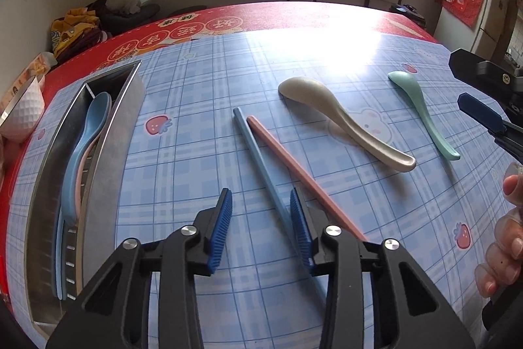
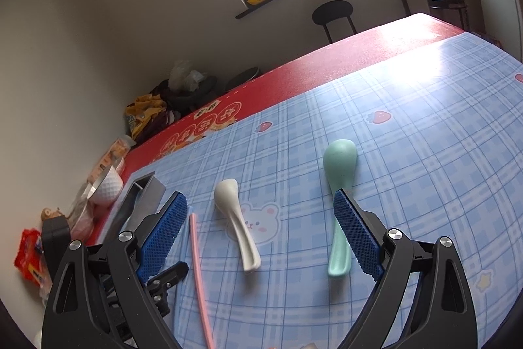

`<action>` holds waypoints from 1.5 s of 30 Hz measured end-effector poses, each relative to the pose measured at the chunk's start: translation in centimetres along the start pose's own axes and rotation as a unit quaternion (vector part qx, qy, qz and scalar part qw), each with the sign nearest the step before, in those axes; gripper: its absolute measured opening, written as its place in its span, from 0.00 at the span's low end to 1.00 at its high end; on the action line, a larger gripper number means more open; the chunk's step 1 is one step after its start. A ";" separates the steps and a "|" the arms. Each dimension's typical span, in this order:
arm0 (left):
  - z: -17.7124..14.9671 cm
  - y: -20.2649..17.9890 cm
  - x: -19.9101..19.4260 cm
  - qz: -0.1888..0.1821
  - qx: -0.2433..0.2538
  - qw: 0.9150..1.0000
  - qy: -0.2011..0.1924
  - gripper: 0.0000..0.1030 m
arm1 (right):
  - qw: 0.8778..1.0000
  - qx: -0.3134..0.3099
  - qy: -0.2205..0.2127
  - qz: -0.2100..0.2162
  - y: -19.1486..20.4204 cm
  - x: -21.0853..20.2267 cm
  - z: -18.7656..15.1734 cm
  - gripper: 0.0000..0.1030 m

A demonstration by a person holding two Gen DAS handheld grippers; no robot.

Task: Organize utensils
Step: 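Move the left tool to the blue chopstick and close on it, then grasp the pink chopstick with the right tool while the left tool lifts the blue chopstick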

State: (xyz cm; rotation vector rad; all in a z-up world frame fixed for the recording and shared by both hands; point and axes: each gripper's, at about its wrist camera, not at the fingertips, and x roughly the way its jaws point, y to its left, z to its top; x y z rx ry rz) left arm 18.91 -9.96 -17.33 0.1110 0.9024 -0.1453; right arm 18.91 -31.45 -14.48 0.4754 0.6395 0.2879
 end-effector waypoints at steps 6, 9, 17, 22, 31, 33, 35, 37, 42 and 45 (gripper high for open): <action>-0.3 -0.3 -0.1 -0.012 0.008 1.000 -0.016 0.09 | 1.000 0.004 0.001 0.002 -0.1 0.0 0.0 0.86; -0.7 0.1 -0.3 -0.021 -0.001 1.000 -0.017 0.06 | 1.000 0.004 0.001 0.002 -0.1 0.0 0.0 0.86; -0.6 0.5 -0.1 -0.028 -0.007 0.999 -0.017 0.07 | 1.000 -0.007 0.006 0.012 0.3 0.3 -0.2 0.85; -0.6 1.2 -0.1 -0.043 -0.019 0.999 -0.019 0.06 | 1.000 -0.023 0.006 0.008 0.8 0.4 -0.5 0.85; -1.0 3.0 -0.9 -0.062 -0.053 0.996 -0.042 0.06 | 0.999 -0.041 0.029 0.018 1.4 1.5 -1.0 0.85; -1.1 3.4 -1.2 -0.063 -0.061 0.995 -0.052 0.06 | 0.998 -0.057 0.033 0.023 2.0 1.6 -1.2 0.85; -1.2 3.6 -1.6 -0.059 -0.067 0.994 -0.063 0.06 | 0.997 -0.070 0.033 0.025 2.4 1.6 -1.3 0.85; -1.2 3.7 -1.9 -0.060 -0.072 0.993 -0.069 0.06 | 0.996 -0.082 0.035 0.026 2.7 1.7 -1.5 0.85; -1.4 4.2 -2.3 -0.062 -0.087 0.991 -0.080 0.06 | 0.992 -0.118 0.050 0.024 3.8 2.4 -2.0 0.71; -1.4 4.2 -2.3 -0.067 -0.086 0.991 -0.078 0.06 | 0.987 -0.152 0.055 0.023 5.0 2.6 -2.5 0.57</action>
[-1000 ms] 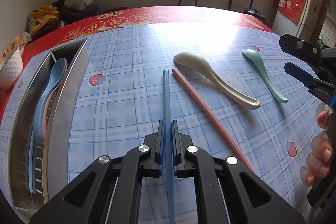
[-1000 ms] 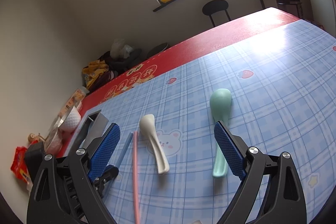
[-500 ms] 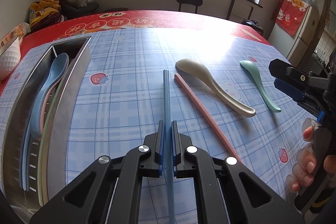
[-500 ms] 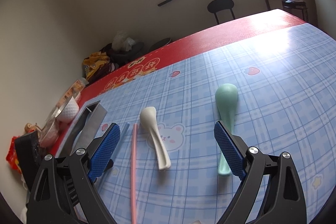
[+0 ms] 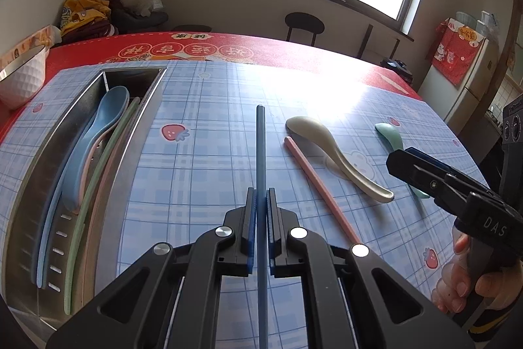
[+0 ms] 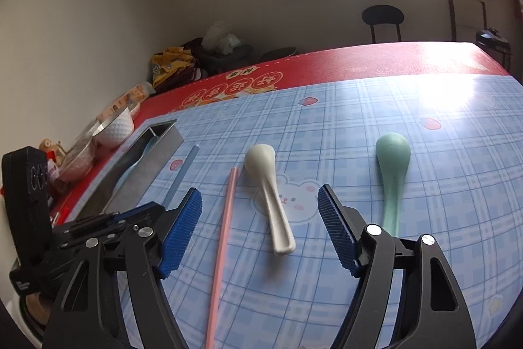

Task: Organize utensils
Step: 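Grasp the pink chopstick with the right tool while the left tool lifts the blue chopstick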

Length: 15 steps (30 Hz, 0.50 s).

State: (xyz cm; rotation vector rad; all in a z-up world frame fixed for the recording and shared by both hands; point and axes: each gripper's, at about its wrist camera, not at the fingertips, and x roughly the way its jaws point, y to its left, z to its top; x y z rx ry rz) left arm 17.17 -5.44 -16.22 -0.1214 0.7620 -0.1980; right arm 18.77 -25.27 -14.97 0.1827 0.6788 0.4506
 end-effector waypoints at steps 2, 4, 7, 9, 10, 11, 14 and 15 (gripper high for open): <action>0.0 0.1 -0.2 -0.003 -0.002 1.000 -0.003 0.06 | 1.000 -0.025 0.004 0.003 0.9 0.1 -0.1 0.51; 0.0 0.2 -0.3 -0.005 -0.005 1.000 -0.008 0.06 | 0.999 -0.046 0.012 0.008 1.6 0.4 -0.1 0.44; -0.1 0.5 -0.5 -0.006 -0.010 1.000 -0.012 0.06 | 0.997 -0.065 0.033 0.009 2.3 1.1 -0.3 0.34; -0.1 0.8 -0.7 -0.006 -0.015 1.000 -0.016 0.06 | 0.996 -0.070 0.051 0.006 2.5 1.8 -0.4 0.27; -0.1 0.9 -0.7 -0.007 -0.018 1.000 -0.017 0.06 | 0.996 -0.073 0.059 0.004 2.6 2.1 -0.4 0.25; -0.1 1.0 -0.8 -0.007 -0.021 1.000 -0.017 0.06 | 0.995 -0.077 0.066 0.000 2.8 2.3 -0.5 0.22; -0.2 1.3 -0.9 -0.008 -0.029 0.999 -0.020 0.06 | 0.991 -0.106 0.084 -0.016 3.9 3.1 -0.9 0.20; -0.1 1.4 -1.0 -0.008 -0.031 0.999 -0.021 0.06 | 0.988 -0.120 0.091 -0.021 4.4 3.3 -1.0 0.20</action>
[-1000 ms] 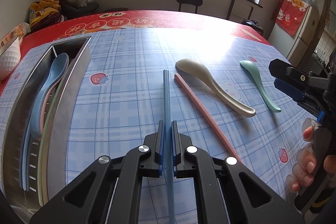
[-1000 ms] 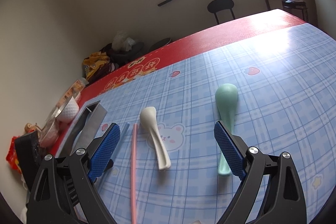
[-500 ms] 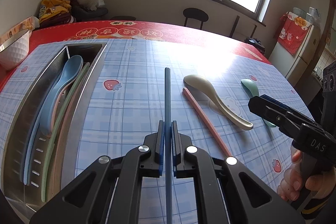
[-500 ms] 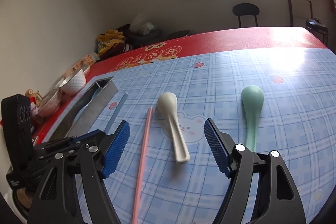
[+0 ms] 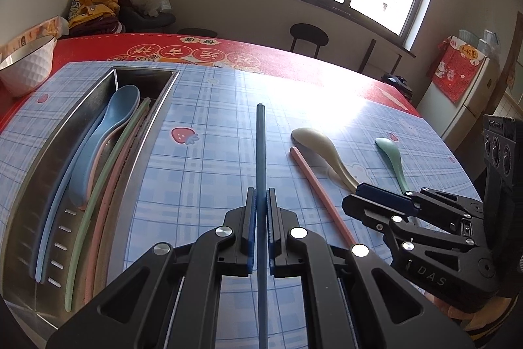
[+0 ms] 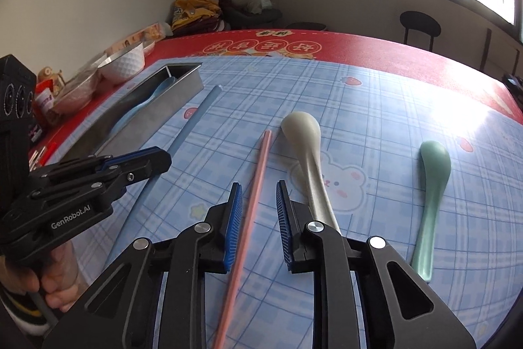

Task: Organize utensils
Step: 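Grasp the pink chopstick with the right tool while the left tool lifts the blue chopstick, then carry the blue chopstick into the steel tray and open the left tool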

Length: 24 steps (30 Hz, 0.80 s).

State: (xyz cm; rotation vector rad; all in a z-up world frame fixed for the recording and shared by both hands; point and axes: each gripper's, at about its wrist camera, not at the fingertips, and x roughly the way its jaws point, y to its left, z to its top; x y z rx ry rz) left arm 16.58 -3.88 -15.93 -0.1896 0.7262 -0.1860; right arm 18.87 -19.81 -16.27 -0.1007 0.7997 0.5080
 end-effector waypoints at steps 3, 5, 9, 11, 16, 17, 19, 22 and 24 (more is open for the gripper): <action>0.0 0.1 -0.1 0.000 -0.003 1.000 -0.003 0.06 | 0.999 -0.035 0.020 -0.016 1.4 0.6 -0.2 0.20; 0.0 0.1 -0.2 0.000 -0.005 1.000 -0.004 0.06 | 0.998 -0.046 0.034 -0.027 1.8 1.1 -0.3 0.20; 0.1 0.2 -0.3 0.000 -0.008 1.000 -0.006 0.06 | 0.998 -0.032 0.052 -0.026 1.1 1.7 -0.1 0.20; 0.1 0.2 -0.3 0.000 -0.010 1.000 -0.007 0.06 | 0.998 -0.022 0.054 -0.016 0.7 1.8 -0.1 0.20; 0.1 0.4 -0.3 -0.001 -0.014 1.000 -0.007 0.06 | 0.997 -0.034 0.063 -0.006 1.1 1.9 0.0 0.08; 0.1 0.5 -0.4 -0.002 -0.015 1.000 -0.008 0.06 | 0.998 -0.021 0.064 0.003 0.8 1.9 0.1 0.07; 0.2 0.7 -0.4 -0.004 -0.017 1.000 -0.009 0.06 | 0.998 0.008 0.060 0.010 -0.1 1.9 0.3 0.06; 0.1 0.8 -0.5 -0.006 -0.018 1.000 -0.009 0.06 | 0.997 0.056 0.042 0.020 -1.5 1.4 0.5 0.06; 0.2 1.0 -0.4 -0.008 -0.022 1.000 -0.006 0.06 | 0.994 0.101 0.019 0.048 -2.4 0.8 0.7 0.06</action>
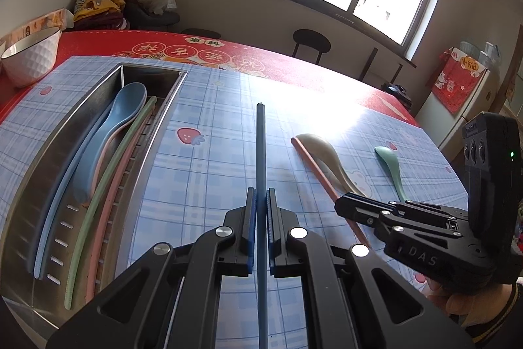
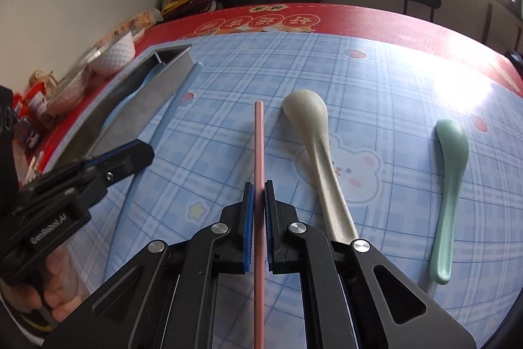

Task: Organize utensils
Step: 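Carry the blue chopstick into the steel tray and open the left tool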

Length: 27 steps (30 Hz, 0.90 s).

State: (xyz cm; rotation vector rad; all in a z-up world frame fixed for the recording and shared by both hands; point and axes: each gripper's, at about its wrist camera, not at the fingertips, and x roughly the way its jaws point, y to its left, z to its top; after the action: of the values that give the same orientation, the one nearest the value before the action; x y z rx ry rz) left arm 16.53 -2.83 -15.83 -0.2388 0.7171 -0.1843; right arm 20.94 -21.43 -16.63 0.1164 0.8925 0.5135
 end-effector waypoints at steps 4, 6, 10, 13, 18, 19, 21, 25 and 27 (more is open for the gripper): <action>0.0 0.1 -0.1 -0.001 -0.003 1.000 -0.001 0.06 | 0.996 0.067 -0.048 0.037 -0.7 -0.7 0.3 0.06; 0.1 0.0 0.0 -0.002 -0.002 1.000 0.000 0.06 | 0.989 0.109 -0.069 0.072 -1.0 -0.5 0.2 0.06; 0.1 0.0 0.0 0.001 0.000 1.000 -0.002 0.06 | 0.987 0.112 -0.086 0.082 -0.4 -0.3 0.0 0.06; 0.1 -0.4 0.0 0.004 0.005 1.000 -0.003 0.06 | 0.986 0.100 -0.098 0.087 -0.2 -1.0 -0.3 0.06; 0.0 -0.7 -0.2 0.014 0.011 1.000 -0.008 0.06 | 0.986 0.103 -0.098 0.085 -0.1 -0.9 -0.6 0.06; 0.0 -0.9 -0.3 0.019 0.012 1.000 -0.010 0.06 | 0.986 0.105 -0.102 0.083 -0.2 -1.0 -0.7 0.06; 0.0 -1.1 -0.6 0.025 0.017 0.999 -0.013 0.06 | 0.985 0.111 -0.106 0.083 -0.5 -1.2 -0.8 0.06; 0.0 -1.5 -1.5 0.024 0.022 0.999 -0.009 0.06 | 0.983 0.118 -0.112 0.087 -0.9 -1.3 -0.9 0.06; 0.2 -1.6 -2.3 0.023 0.027 0.999 -0.011 0.06 | 0.983 0.118 -0.114 0.086 -0.9 -1.4 -1.0 0.06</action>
State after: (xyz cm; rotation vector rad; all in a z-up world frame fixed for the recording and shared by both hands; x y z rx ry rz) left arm 14.83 -3.80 -13.84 -0.1719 0.6932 -0.1572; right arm 19.83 -22.95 -16.52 0.4624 0.7192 0.5408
